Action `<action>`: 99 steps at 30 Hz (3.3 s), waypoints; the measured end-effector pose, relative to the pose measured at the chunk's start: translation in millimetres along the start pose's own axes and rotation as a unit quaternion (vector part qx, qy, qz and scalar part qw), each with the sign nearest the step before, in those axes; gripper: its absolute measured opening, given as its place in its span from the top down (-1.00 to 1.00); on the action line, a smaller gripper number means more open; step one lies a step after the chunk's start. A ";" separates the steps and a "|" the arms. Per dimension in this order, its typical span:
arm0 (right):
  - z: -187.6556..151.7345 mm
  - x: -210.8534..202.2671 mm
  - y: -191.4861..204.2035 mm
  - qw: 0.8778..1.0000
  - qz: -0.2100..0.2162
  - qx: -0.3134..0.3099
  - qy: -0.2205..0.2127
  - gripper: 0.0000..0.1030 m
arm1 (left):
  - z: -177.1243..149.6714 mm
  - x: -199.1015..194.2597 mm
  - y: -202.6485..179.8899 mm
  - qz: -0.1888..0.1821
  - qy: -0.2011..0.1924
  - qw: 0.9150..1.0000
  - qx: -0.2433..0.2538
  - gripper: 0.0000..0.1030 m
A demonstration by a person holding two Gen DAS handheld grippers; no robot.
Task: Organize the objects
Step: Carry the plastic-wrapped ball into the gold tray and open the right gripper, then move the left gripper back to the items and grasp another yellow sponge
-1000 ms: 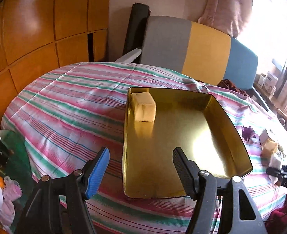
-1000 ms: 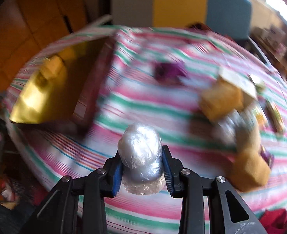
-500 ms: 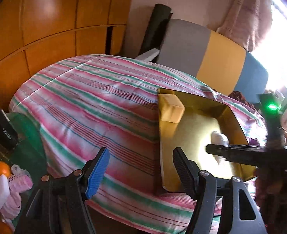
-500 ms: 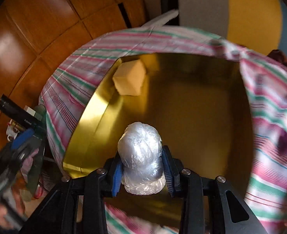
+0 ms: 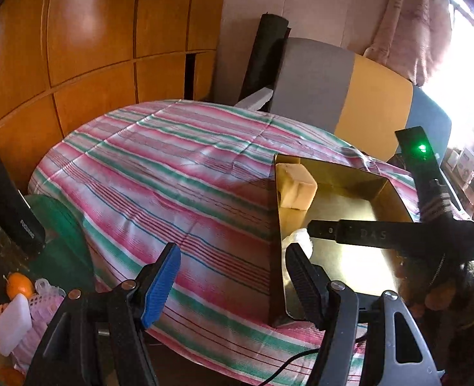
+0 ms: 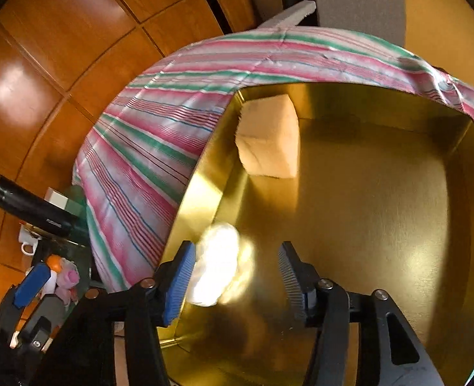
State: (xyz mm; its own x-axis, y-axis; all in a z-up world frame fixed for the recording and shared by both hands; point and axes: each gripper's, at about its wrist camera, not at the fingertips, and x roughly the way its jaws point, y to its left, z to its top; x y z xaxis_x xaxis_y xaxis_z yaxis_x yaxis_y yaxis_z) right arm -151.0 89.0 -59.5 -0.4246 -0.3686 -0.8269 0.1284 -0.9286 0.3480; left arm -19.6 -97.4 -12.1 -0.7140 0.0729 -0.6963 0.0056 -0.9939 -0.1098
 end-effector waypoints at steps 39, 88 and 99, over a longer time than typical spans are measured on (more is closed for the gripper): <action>-187.4 -266.9 -240.2 0.940 -0.223 0.178 -0.184 -0.92 | -24.3 -15.3 -162.4 -0.107 0.018 0.975 0.193 -0.40; -287.6 -348.9 -367.0 0.818 -0.147 0.440 -0.339 -1.00 | -63.3 45.4 -420.8 -0.299 0.163 0.884 0.321 -0.45; -289.0 -348.7 -369.1 0.817 -0.141 0.444 -0.340 -1.00 | -59.9 81.2 -469.9 -0.344 0.173 0.862 0.331 -0.62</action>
State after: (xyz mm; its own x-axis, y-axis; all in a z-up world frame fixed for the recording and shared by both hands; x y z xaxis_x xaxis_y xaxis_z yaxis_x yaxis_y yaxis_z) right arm 208.7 548.3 -27.3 -0.7631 0.2448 -0.5981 -0.6338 -0.4642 0.6187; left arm -38.2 380.5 -59.6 -0.1372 0.5692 -0.8107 -0.8177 -0.5270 -0.2316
